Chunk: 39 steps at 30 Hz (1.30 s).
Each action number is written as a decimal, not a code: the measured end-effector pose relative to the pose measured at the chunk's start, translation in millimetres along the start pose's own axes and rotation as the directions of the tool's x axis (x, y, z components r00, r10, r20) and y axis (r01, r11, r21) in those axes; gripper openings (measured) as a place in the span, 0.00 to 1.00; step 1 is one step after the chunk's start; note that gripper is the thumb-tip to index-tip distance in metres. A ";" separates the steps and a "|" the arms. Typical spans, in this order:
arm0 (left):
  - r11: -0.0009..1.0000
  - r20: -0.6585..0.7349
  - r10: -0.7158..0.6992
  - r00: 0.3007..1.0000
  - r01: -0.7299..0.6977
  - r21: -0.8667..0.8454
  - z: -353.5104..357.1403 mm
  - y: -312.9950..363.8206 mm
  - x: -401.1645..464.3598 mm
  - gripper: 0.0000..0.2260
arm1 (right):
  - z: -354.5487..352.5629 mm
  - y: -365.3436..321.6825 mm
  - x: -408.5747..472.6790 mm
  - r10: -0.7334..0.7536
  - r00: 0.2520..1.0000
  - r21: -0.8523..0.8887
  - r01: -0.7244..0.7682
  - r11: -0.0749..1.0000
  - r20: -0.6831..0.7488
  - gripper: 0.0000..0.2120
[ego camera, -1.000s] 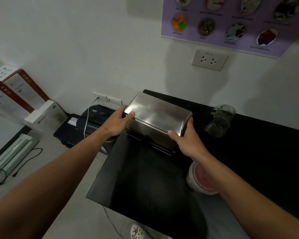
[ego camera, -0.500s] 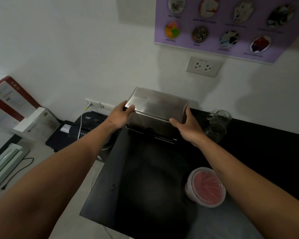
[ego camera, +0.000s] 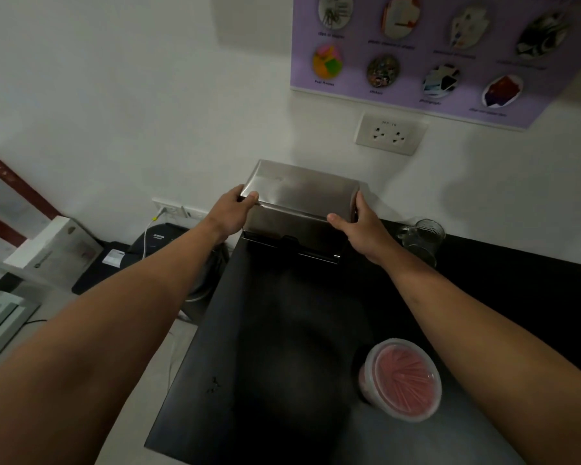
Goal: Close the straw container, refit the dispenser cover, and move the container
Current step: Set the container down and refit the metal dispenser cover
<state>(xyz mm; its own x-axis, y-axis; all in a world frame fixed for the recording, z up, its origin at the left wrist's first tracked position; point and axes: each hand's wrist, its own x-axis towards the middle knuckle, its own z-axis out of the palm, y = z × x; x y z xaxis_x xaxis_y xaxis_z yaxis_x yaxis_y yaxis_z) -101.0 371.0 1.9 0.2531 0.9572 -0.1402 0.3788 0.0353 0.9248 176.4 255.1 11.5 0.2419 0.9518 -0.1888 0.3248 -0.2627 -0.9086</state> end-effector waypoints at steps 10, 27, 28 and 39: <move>0.999 0.006 0.000 1.000 0.000 -0.035 2.4 1.3 13.9 0.09 | -5.6 -0.6 17.4 0.017 0.999 0.058 -0.020 0.998 0.050 0.52; 0.995 -0.008 -0.041 0.999 0.040 -0.087 3.3 6.1 16.6 0.06 | -9.6 2.0 30.9 0.030 0.997 0.063 -0.035 0.997 0.073 0.54; 0.995 -0.011 -0.046 0.999 0.045 -0.094 3.5 7.1 16.3 0.06 | -9.6 2.3 31.3 0.031 0.997 0.064 -0.036 0.997 0.070 0.54; 0.994 -0.069 -0.092 0.993 0.088 -0.060 8.7 19.2 1.7 0.09 | -10.9 0.1 28.3 0.068 0.994 0.066 -0.074 0.995 0.087 0.54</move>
<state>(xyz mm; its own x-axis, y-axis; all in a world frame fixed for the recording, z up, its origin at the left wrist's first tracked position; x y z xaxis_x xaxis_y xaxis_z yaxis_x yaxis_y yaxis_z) -85.6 370.8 16.3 0.1553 0.9673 -0.2005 0.3457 0.1369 0.9283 193.3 280.3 10.1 0.1824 0.9420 -0.2817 0.2447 -0.3210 -0.9149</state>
